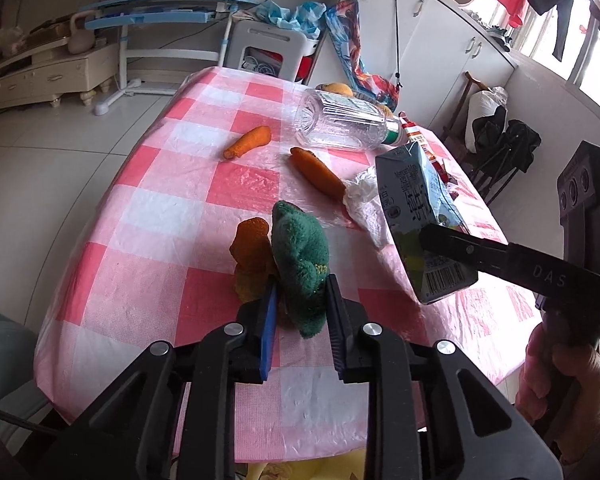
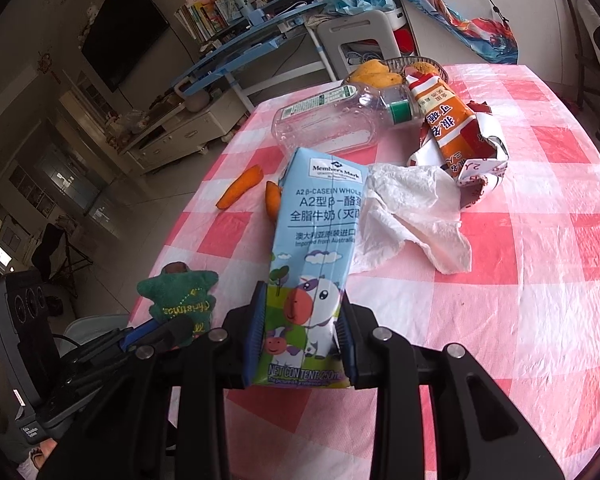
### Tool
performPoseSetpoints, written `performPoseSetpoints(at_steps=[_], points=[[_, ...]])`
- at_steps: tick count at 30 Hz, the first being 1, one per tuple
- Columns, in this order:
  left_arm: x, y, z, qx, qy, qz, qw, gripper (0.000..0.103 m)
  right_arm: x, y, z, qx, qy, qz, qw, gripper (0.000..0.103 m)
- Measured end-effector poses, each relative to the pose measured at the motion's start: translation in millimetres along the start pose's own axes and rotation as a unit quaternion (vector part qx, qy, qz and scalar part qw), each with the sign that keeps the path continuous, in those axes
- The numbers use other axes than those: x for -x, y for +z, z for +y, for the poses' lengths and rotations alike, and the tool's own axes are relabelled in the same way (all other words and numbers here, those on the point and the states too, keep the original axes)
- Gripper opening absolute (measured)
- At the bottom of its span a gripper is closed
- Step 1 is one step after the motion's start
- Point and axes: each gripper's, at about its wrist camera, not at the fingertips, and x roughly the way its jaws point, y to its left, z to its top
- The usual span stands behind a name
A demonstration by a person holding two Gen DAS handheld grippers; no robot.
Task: Collect trash
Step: 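Close the left gripper on the green plush toy while the right gripper grasps the blue milk carton, then carry the carton over the basin with the right gripper while the left holds the toy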
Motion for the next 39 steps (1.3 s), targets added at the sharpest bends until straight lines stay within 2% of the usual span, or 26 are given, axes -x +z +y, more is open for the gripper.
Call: performPoseSetpoints(at_steps=[7, 13, 20, 27, 31, 39], points=[[27, -4, -7, -0.008, -0.017, -0.031, 0.9994, 0.022, 19, -13, 0, -0.007, 0.012, -0.032, 0.999, 0.032], [42, -13, -4, -0.001, -0.018, -0.036, 0.9992, 0.022, 22, -23, 4, -0.007, 0.013, -0.031, 0.999, 0.032], [58, -20, 8, 0.027, -0.051, -0.036, 0.9977, 0.022, 31, -37, 10, -0.009, 0.017, -0.03, 0.999, 0.032], [74, -27, 11, 0.032, -0.058, -0.046, 0.9967, 0.022, 43, -58, 18, -0.009, 0.025, -0.026, 0.999, 0.032], [84, -35, 9, 0.028, -0.061, -0.045, 0.9967, 0.022, 50, -75, 25, -0.006, 0.029, -0.012, 0.999, 0.032], [105, -53, 7, 0.018, -0.073, -0.05, 0.9959, 0.022, 51, -124, 43, 0.017, 0.023, 0.054, 0.998, 0.032]])
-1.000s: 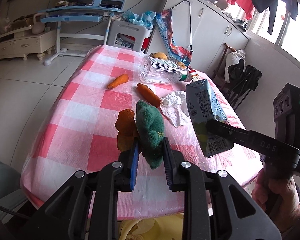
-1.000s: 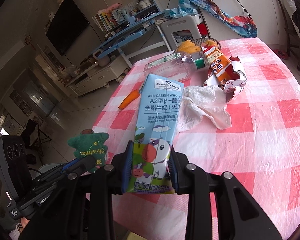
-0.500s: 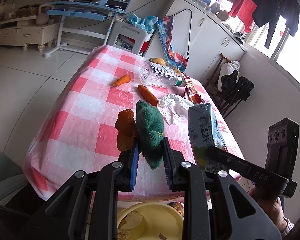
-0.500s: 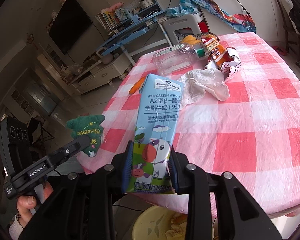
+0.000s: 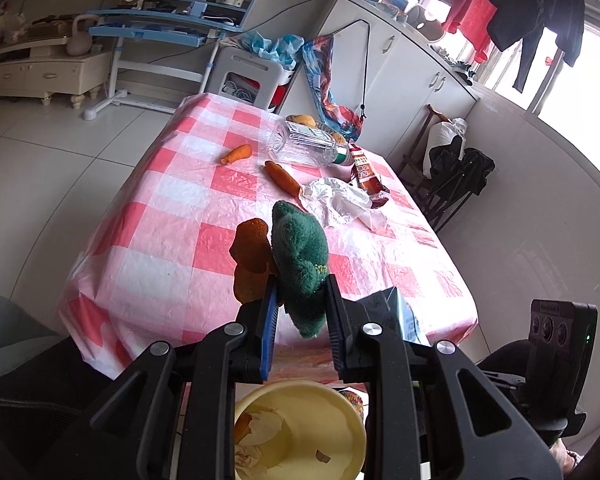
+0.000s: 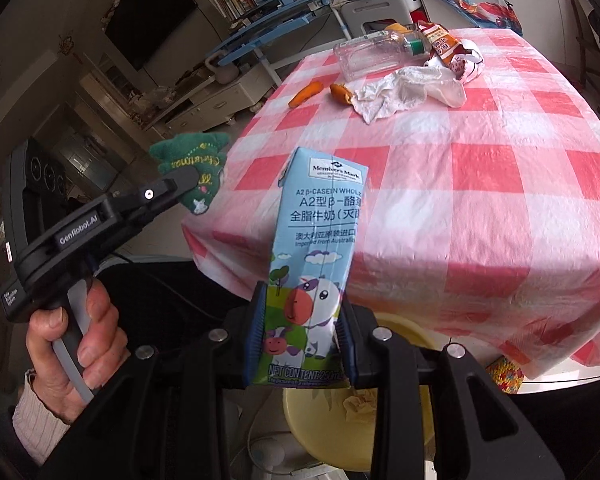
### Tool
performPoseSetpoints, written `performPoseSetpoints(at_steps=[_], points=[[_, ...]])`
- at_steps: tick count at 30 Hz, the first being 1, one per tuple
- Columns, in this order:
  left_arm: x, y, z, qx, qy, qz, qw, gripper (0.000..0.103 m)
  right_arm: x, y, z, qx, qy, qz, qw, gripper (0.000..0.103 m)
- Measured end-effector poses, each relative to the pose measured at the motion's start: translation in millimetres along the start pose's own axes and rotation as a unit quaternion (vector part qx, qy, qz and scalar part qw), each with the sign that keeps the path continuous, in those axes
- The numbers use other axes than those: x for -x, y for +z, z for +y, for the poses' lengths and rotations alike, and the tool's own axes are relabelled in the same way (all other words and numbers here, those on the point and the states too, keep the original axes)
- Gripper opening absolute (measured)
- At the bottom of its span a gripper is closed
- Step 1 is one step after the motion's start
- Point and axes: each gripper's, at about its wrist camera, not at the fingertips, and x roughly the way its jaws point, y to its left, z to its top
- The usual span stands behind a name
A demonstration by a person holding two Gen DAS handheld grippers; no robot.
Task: Collect trash
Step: 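Carry the carton over the basin with the right gripper while the left holds the toy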
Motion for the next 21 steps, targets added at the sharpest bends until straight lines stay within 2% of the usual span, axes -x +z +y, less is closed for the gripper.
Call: performPoseSetpoints(at_steps=[7, 12, 17, 19, 21], points=[[-5, 8, -2, -0.004, -0.014, -0.001, 0.9999, 0.022, -12, -22, 15, 0.028, -0.026, 0.042, 0.998, 0.032], [-41, 22, 1, -0.004, -0.01, 0.034, 0.9994, 0.022, -31, -27, 13, 0.035, -0.034, 0.086, 0.995, 0.032], [-73, 31, 9, -0.005, 0.005, 0.071, 0.9975, 0.025, -53, -40, 17, 0.061, -0.052, 0.14, 0.987, 0.032], [-78, 32, 14, 0.002, 0.01, 0.076, 0.9971, 0.028, -60, -42, 17, 0.062, -0.054, 0.153, 0.985, 0.032], [-79, 32, 17, 0.008, 0.016, 0.077, 0.9969, 0.042, -65, -44, 16, 0.061, -0.056, 0.162, 0.983, 0.032]])
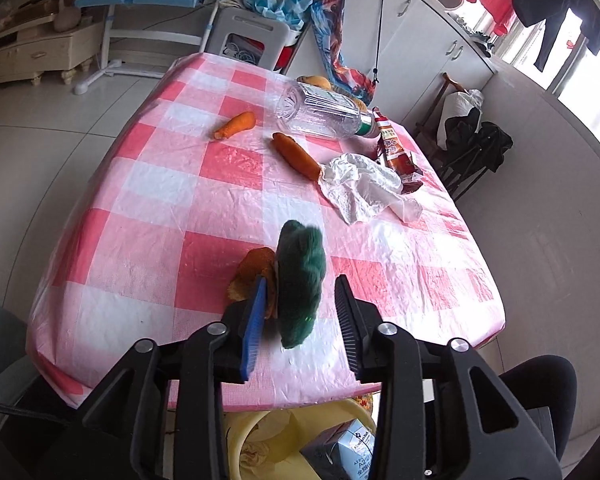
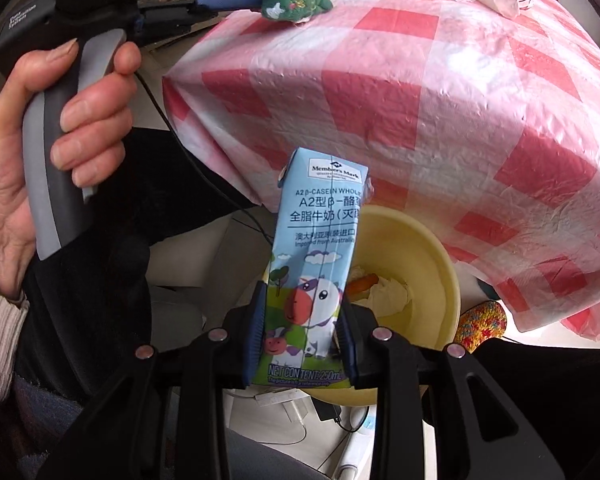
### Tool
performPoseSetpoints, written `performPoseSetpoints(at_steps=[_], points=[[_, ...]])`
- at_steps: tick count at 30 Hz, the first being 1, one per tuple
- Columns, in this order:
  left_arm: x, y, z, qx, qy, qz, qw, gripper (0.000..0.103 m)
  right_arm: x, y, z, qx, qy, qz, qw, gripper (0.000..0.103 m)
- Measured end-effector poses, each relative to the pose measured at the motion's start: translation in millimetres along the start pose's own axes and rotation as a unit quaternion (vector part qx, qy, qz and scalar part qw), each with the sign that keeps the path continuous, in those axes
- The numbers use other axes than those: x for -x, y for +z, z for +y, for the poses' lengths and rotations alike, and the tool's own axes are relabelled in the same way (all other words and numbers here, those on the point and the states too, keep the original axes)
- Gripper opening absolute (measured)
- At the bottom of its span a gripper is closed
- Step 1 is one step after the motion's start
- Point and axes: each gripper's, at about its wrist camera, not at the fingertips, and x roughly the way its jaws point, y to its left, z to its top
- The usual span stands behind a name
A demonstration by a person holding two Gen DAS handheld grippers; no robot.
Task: Collect trash
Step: 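Carry the carton over the basin with the right gripper while the left holds the toy, then drop the carton into the basin with the right gripper while the left holds the toy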
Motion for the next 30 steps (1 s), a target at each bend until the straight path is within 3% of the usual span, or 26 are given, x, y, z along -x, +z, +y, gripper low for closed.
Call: performPoseSetpoints(at_steps=[8, 10, 11, 12, 16, 20, 24, 28, 29, 30], points=[[6, -8, -21, -0.057, 0.04, -0.007, 0.9975, 0.046, -5, -6, 3, 0.009, 0.003, 0.013, 1.0, 0.032], [2, -11, -27, -0.079, 0.052, -0.004, 0.9956, 0.034, -5, -6, 2, 0.007, 0.004, 0.014, 1.0, 0.032], [-1, -12, -30, -0.087, 0.056, 0.001, 0.9946, 0.019, -5, -7, 2, 0.006, 0.004, 0.013, 1.0, 0.032], [-3, -12, -33, -0.095, 0.059, 0.004, 0.9937, 0.012, -5, -6, 1, 0.005, 0.004, 0.013, 1.0, 0.032], [-10, -13, -36, -0.113, 0.061, 0.01, 0.9917, 0.009, -6, -5, 1, 0.005, 0.001, 0.017, 1.0, 0.032], [-12, -8, -28, -0.083, 0.037, 0.022, 0.9956, 0.009, -8, -6, 6, 0.014, -0.006, 0.02, 1.0, 0.032], [-12, -5, -26, -0.069, 0.03, 0.021, 0.997, 0.017, -12, -8, 9, 0.023, -0.015, 0.031, 0.999, 0.032], [-24, -1, -32, -0.076, 0.035, 0.027, 0.9961, 0.017, -18, -10, 9, 0.025, -0.024, 0.046, 0.998, 0.035], [-28, 0, -33, -0.078, 0.038, 0.03, 0.9958, 0.015, -18, -10, 9, 0.025, -0.027, 0.047, 0.998, 0.036], [-30, 1, -34, -0.078, 0.038, 0.03, 0.9958, 0.006, -18, -10, 9, 0.025, -0.028, 0.046, 0.998, 0.041]])
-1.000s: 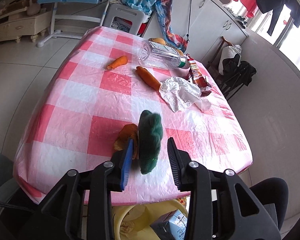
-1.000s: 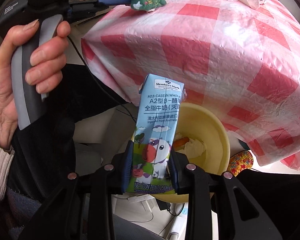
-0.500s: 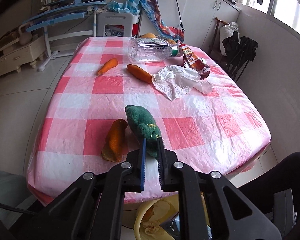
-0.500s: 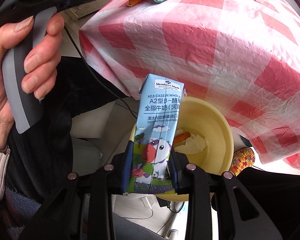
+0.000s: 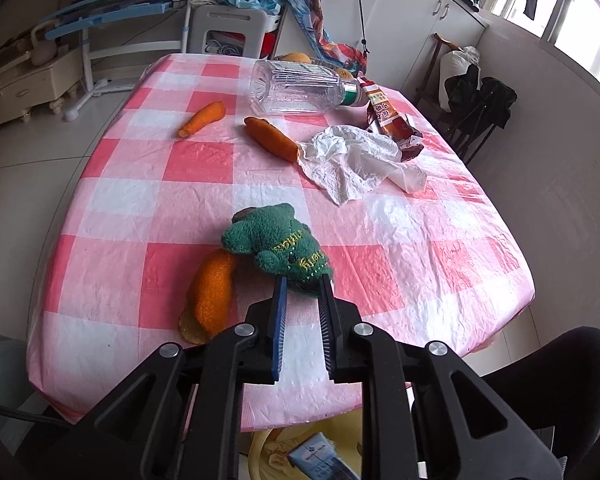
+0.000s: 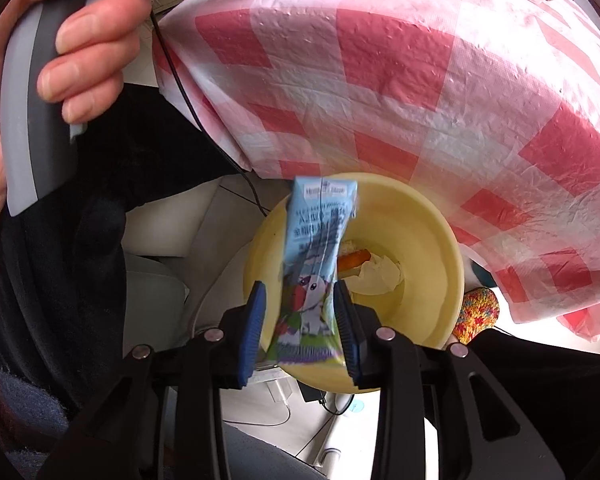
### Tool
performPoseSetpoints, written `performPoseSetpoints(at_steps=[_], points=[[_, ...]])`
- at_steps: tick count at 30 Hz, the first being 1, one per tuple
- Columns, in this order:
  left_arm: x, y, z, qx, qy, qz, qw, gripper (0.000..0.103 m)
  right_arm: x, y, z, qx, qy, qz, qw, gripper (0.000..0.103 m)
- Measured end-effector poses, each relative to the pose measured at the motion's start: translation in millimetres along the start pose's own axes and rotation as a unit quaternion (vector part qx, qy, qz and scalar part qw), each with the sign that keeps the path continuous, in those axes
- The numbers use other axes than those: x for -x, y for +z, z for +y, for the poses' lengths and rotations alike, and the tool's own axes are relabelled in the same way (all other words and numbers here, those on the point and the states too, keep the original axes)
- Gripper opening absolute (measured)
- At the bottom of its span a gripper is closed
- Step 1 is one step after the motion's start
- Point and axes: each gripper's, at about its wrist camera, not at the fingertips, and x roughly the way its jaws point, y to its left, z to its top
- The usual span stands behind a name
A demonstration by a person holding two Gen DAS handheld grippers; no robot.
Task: Collect trash
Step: 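Drop the carton into the basin with the right gripper while the left holds the toy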
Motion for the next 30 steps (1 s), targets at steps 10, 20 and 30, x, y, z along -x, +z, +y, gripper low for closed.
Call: performPoseSetpoints(at_steps=[10, 20, 30], points=[[23, 10, 4, 0.005, -0.009, -0.034, 0.9994, 0.001, 18, 3, -7, -0.013, 0.023, -0.046, 0.999, 0.05], [-32, 28, -23, -0.059, 0.113, 0.008, 0.9918, 0.05, 17, 6, -8, -0.016, 0.038, -0.052, 0.998, 0.051], [-16, 37, -29, -0.072, 0.056, -0.025, 0.9955, 0.019, 24, 6, -14, -0.029, 0.052, -0.072, 0.996, 0.051]])
